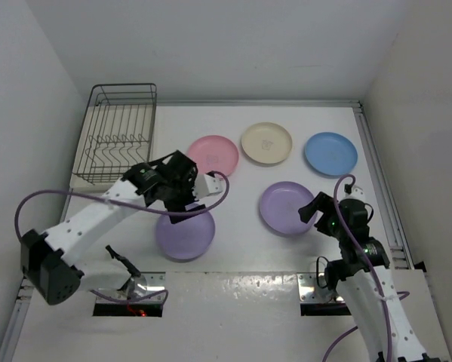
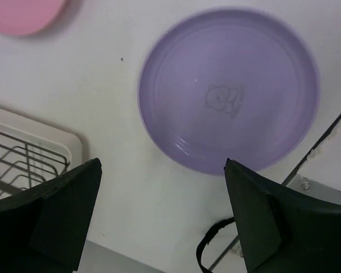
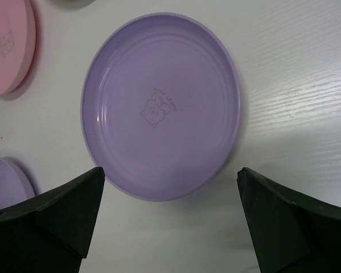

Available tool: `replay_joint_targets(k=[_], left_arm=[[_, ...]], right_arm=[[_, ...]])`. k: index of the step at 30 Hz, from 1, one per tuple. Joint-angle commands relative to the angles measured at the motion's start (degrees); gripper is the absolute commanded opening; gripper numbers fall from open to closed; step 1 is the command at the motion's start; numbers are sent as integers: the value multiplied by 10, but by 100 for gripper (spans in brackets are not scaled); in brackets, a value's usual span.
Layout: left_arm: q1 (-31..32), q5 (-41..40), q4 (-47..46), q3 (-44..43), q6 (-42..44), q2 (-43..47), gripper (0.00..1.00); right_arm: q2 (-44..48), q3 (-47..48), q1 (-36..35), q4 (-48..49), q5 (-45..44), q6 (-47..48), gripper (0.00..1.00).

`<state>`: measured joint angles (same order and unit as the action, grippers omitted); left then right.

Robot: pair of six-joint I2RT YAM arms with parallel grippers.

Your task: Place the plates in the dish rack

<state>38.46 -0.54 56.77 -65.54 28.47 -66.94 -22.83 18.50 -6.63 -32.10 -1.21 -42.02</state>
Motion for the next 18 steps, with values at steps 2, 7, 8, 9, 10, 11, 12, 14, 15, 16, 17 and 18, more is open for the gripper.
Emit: replay_joint_targets(k=[2, 7, 8, 9, 10, 11, 12, 14, 15, 16, 17, 18], left_arm=[[-18, -53, -30, 14, -18, -77, 94], [-116, 21, -115, 8, -20, -216, 80], [-127, 51, -115, 8, -13, -233, 78], [-138, 68, -115, 8, -13, -248, 74], [-159, 88, -101, 8, 7, -273, 72], [-167, 128, -94, 8, 16, -282, 70], [-172, 142, -89, 8, 25, -290, 70], [-172, 136, -89, 32, 32, -310, 70], [-178, 128, -106, 41, 32, -310, 69], [-187, 123, -132, 48, 24, -318, 69], [-192, 128, -140, 53, 24, -327, 66], [-197, 135, -141, 53, 15, -333, 63]], right_arm=[[-7, 10, -3, 39, 24, 1, 100], [-1, 25, -5, 27, 19, 11, 100], [2, 27, -3, 14, 18, 11, 100], [4, 32, -3, 11, 16, 17, 100], [9, 35, -4, 2, 13, 19, 100], [13, 36, -3, -5, 3, 19, 100], [17, 36, -3, -9, -1, 19, 100], [27, 31, -4, -19, -10, 13, 100], [29, 29, -3, -19, -11, 10, 100], [35, 23, -1, -21, -8, 5, 100], [37, 21, -3, -16, -6, 4, 100], [38, 20, -3, -15, -4, 0, 100]])
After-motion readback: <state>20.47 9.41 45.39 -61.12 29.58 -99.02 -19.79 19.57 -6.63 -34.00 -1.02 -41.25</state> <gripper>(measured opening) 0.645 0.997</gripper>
